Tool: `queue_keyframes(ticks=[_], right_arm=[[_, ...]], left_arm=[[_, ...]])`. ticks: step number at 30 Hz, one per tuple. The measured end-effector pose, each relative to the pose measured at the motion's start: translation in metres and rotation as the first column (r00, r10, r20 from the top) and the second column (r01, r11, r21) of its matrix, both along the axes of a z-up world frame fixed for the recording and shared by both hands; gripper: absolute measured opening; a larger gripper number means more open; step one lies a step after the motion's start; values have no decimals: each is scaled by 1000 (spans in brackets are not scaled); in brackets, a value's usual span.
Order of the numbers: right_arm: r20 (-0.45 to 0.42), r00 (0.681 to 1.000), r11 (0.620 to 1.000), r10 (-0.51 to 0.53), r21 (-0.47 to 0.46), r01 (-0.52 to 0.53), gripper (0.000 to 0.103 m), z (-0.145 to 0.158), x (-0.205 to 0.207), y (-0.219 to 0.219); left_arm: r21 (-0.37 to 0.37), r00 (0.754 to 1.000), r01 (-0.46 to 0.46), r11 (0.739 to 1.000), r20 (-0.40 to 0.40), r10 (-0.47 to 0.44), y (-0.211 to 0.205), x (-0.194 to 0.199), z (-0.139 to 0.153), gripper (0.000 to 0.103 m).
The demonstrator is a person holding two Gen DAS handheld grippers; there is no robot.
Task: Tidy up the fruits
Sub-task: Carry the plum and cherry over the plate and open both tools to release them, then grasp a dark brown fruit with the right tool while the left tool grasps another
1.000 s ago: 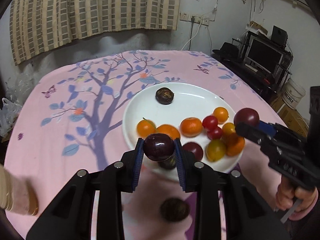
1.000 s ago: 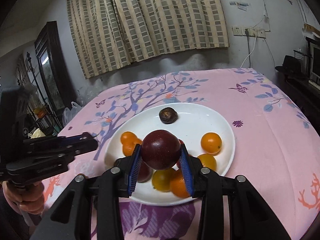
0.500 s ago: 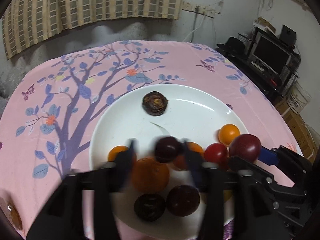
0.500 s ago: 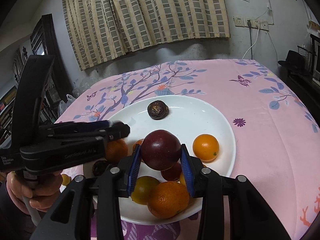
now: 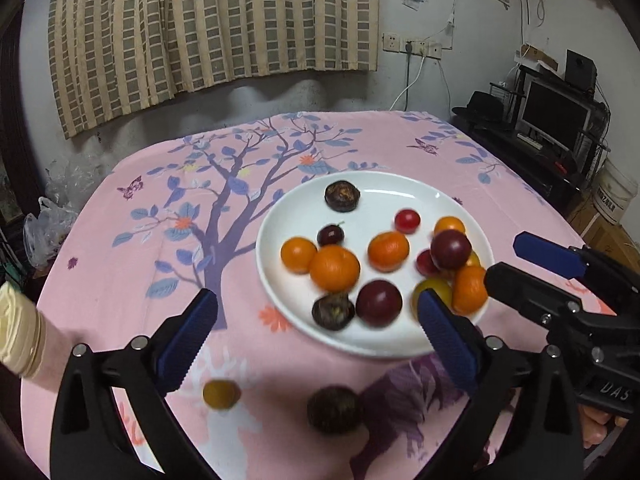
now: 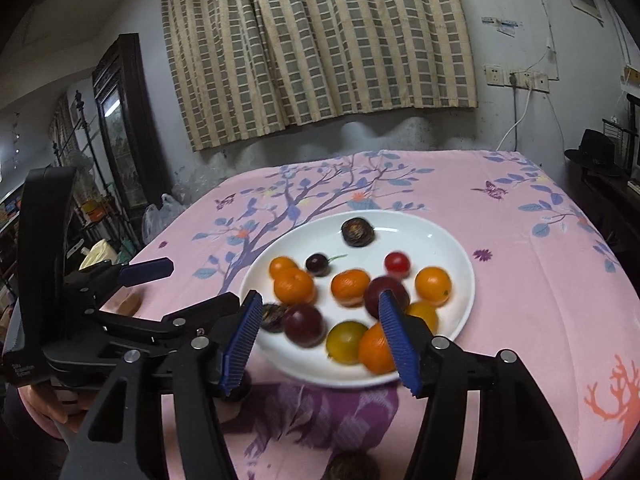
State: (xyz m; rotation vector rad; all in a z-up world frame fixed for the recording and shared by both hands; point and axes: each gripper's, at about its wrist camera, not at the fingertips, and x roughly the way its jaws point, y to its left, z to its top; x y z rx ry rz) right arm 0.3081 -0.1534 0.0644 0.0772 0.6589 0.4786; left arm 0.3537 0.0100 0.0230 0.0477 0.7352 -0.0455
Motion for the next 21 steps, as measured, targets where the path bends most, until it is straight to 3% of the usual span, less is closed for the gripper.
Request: queue_keyframes(ticks=[6,11,15,21], right_arm=[[-59,998,999,5,-34,-7,67,-20,-35,-8],[-144,989,994,-43,-110,27,67,-46,-53,-16],[-192,980,990,-46,-137,19,67,-59,-56,-17],[-192,981,972,-32,-236,-14,67,-70,-57,-3]], left_arm=[[-33,999,-33,999,-17,32,18,-38,-17,98],[-55,991,-128,990,-38,126,53,-63,-34,98],[-85,986,-165,983,-39,162,69,-72,-35,98],[-75,984,-179,981,-7,179,74,-78,-26,98]])
